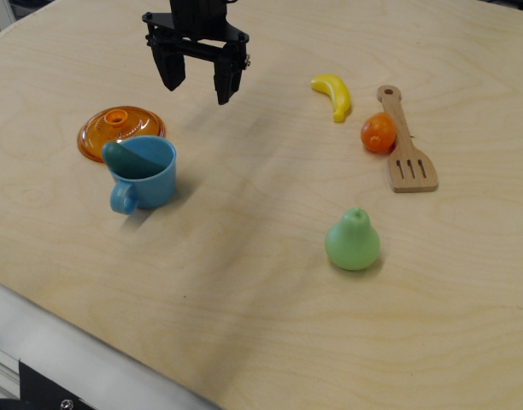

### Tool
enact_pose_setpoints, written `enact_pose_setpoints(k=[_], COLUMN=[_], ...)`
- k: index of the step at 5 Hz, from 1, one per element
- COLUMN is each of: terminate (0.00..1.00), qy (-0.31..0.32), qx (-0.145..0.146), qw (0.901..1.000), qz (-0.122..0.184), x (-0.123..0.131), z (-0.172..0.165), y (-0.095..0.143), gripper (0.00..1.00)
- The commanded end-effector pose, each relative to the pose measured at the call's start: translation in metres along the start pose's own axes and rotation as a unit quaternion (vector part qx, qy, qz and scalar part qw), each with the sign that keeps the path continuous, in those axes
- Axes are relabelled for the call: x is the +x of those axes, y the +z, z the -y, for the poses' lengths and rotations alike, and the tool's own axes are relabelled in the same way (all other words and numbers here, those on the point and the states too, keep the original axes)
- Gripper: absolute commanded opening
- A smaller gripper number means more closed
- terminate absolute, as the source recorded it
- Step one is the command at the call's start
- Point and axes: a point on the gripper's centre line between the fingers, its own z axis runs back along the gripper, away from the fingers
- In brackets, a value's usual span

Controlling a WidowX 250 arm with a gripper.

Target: Take cucumber out of cup

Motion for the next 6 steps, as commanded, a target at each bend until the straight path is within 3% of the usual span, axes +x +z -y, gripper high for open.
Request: enact_pose_setpoints(k=[1,2,3,4,6], terminate=[0.0,0.0,0.0,0.0,0.0], qy=[0.0,-0.111,-0.157,-0.232,-0.268], qx=[0.0,0.011,0.0,-0.001,0.016], qw=[1.0,0.9936,0.987,0.9694,0.9508], qz=[0.0,-0.017,-0.035,-0.081,-0.154], x=[0.0,-0.016,-0.035,-0.052,-0.091], z=[0.0,-0.003,-0.005,-0.006,-0.014], y=[0.0,0.022,0.041,0.052,0.052], gripper=[1.0,1.0,1.0,1.0,1.0])
